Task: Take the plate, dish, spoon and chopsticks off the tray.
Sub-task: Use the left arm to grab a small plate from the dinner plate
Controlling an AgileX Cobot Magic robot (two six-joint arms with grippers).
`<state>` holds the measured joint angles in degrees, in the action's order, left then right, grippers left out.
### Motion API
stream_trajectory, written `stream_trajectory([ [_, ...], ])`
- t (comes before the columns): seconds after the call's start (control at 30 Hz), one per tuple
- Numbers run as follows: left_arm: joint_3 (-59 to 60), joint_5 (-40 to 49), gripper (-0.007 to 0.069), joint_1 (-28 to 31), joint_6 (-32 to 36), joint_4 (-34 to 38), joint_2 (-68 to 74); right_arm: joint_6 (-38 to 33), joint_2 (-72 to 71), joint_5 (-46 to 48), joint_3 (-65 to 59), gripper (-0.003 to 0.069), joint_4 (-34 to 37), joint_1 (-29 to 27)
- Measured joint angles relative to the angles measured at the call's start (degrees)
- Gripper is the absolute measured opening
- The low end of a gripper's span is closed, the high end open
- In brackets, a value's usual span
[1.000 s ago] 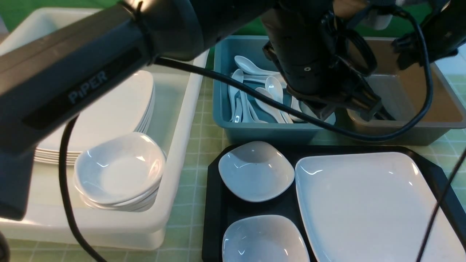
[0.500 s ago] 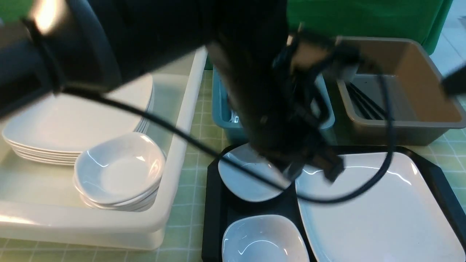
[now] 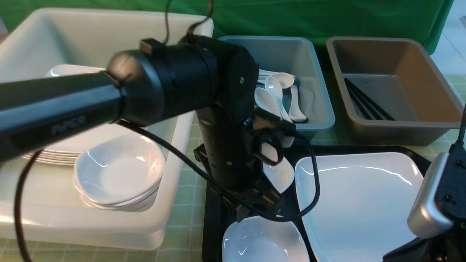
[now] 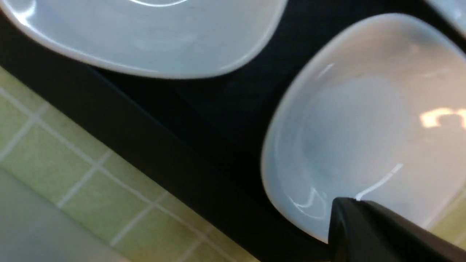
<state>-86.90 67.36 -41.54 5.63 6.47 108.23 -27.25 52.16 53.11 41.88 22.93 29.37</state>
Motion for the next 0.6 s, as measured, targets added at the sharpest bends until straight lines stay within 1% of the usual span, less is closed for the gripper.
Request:
stream_trajectory([
  [0.03, 0.0, -0.13, -0.0006, 0.0, 0.13, -0.13, 0.14, 0.0, -0.05, -0.38, 0.0, -0.0003, 0.0, 0.0],
  [0.2, 0.0, -4.14, 0.011, 0.0, 0.75, -3.67, 2.86, 0.36, -0.12, -3.44, 0.0, -0.0005, -0.18, 0.18],
  [0.3, 0.0, -5.3, 0.0218, 0.0, 1.59, -4.25, 3.6, 0.43, -0.12, -4.55, 0.0, -0.0006, -0.18, 0.18],
  [0.43, 0.02, -5.72, 0.0368, 0.0, 3.43, -2.81, 4.23, 0.38, -0.12, -5.96, 0.0, -0.0006, -0.18, 0.18],
  [0.47, 0.02, -5.72, 0.0374, 0.0, 3.57, -2.75, 4.29, 0.38, -0.12, -6.03, 0.0, -0.0006, -0.18, 0.18],
  [0.53, 0.02, -5.72, 0.0419, 0.0, 3.62, -2.75, 5.43, 0.38, -0.12, -6.67, 0.0, -0.0006, -0.18, 0.18],
  [0.6, 0.07, -5.66, 0.0429, 0.0, 3.67, -2.75, 6.36, 0.38, -0.12, -6.91, 0.0, -0.0006, -0.18, 0.18],
])
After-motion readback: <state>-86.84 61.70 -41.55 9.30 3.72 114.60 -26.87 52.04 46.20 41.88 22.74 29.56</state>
